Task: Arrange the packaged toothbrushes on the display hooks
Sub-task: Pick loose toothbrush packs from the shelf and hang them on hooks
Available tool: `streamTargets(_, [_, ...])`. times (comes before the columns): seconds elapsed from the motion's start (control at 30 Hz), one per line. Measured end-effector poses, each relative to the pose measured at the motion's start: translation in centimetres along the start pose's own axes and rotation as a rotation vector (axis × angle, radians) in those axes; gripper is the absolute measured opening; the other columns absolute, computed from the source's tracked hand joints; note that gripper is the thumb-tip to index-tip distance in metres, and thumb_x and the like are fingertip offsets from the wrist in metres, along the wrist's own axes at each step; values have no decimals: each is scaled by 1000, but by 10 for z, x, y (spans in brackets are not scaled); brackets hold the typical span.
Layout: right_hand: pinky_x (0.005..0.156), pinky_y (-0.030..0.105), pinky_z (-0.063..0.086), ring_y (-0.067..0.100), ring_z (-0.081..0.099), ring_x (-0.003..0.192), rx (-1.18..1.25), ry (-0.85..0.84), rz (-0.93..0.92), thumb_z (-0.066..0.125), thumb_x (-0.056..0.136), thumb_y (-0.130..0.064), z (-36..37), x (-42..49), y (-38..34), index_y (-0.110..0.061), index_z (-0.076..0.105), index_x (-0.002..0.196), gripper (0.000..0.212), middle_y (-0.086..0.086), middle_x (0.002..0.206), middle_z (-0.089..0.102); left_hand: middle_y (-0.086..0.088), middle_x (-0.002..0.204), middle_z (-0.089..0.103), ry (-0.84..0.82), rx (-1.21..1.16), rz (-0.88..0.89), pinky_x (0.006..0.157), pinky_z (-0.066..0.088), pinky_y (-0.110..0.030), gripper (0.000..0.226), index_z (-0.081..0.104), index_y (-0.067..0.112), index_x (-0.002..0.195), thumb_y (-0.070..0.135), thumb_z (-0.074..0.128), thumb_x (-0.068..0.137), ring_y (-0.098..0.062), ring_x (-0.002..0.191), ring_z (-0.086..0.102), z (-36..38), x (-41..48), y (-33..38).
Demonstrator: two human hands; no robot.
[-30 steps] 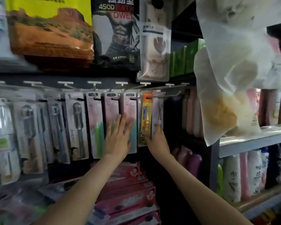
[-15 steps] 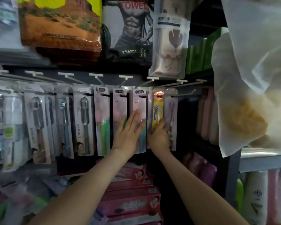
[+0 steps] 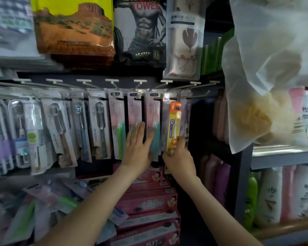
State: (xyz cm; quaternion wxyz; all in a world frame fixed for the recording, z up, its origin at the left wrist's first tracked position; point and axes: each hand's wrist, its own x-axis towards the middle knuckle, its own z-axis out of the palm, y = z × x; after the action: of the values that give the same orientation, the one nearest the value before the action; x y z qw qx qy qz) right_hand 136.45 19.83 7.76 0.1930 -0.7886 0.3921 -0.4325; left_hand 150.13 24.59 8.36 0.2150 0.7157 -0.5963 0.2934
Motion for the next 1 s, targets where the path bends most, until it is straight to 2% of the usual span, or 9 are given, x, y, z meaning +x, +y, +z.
streamTargets(0.1, [68, 32, 47, 29, 61, 95, 84, -51, -17, 60, 87, -25, -5, -28, -14, -15, 26, 137, 62, 11, 116, 58, -13, 158, -3, 38, -131, -21, 119, -1, -44, 76, 7, 19, 151, 23, 54, 93, -27, 146, -6, -12, -30, 2])
streamTargets(0.23, [76, 29, 47, 21, 58, 102, 237, -105, -10, 62, 86, -25, 3, -65, -47, -23, 25, 143, 68, 3, 120, 53, -4, 157, 13, 73, -310, -93, 117, 13, -37, 67, 20, 19, 149, 20, 56, 92, -23, 145, 13, -34, -75, -2])
streamTargets(0.33, [82, 28, 49, 14, 58, 100, 389, -145, 5, 64, 85, -26, 19, -97, -77, -28, 33, 140, 63, -5, 110, 57, 4, 138, 46, 90, -700, -207, 98, 43, -26, 48, 44, 28, 135, 8, 54, 93, -16, 123, 50, -55, -116, -15])
streamTargets(0.4, [81, 26, 49, 9, 58, 92, 492, -164, 87, 65, 85, -28, 32, -122, -94, -30, 39, 137, 58, -11, 101, 59, 9, 117, 61, 133, -924, -342, 85, 46, -13, 32, 55, 27, 120, 7, 51, 95, -6, 106, 60, -72, -150, -24])
streamTargets(0.47, [85, 33, 52, 12, 62, 93, 568, -161, 168, 67, 84, -30, 48, -147, -109, -28, 45, 131, 52, -10, 99, 63, 14, 110, 65, 97, -1030, -420, 81, 48, -12, 25, 58, 31, 112, 14, 47, 97, 1, 101, 61, -88, -186, -36])
streamTargets(0.53, [88, 40, 52, 16, 63, 95, 580, -161, 203, 68, 83, -31, 69, -168, -129, -23, 51, 125, 46, -4, 102, 66, 20, 106, 63, 9, -1067, -451, 81, 49, -13, 26, 54, 42, 110, 21, 47, 97, 7, 97, 61, -100, -219, -54])
streamTargets(0.6, [87, 41, 52, 17, 63, 93, 596, -173, 220, 69, 82, -30, 93, -189, -152, -21, 54, 122, 44, -2, 102, 67, 18, 104, 64, -49, -1094, -480, 81, 49, -16, 31, 50, 46, 111, 18, 52, 96, 5, 95, 62, -111, -248, -78])
streamTargets(0.9, [80, 37, 56, 11, 64, 90, 730, -241, 257, 64, 86, -33, 210, -275, -293, -26, 56, 116, 32, -4, 101, 66, 12, 109, 66, -11, -936, -550, 82, 52, -21, 37, 53, 33, 121, 8, 52, 95, -2, 101, 62, -186, -351, -227])
streamTargets(1.0, [80, 36, 56, 10, 64, 92, 773, -245, 237, 63, 87, -35, 242, -293, -328, -30, 57, 111, 25, -6, 100, 67, 17, 105, 63, -7, -858, -519, 79, 49, -14, 40, 51, 32, 126, 9, 53, 94, 5, 97, 59, -205, -371, -267])
